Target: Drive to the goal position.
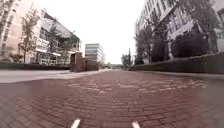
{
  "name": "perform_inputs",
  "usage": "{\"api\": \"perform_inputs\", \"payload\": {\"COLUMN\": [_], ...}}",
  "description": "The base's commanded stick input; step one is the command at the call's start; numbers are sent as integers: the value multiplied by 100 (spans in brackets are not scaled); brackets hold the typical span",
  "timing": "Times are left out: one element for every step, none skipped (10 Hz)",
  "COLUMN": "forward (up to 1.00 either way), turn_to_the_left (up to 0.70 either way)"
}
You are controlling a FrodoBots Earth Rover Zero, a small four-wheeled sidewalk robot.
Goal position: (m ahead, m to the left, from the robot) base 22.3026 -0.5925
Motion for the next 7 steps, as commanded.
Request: {"api": "perform_inputs", "payload": {"forward": [70,70,70,70,70,70,70], "turn_to_the_left": [0,0,0,0,0,-11,-14]}}
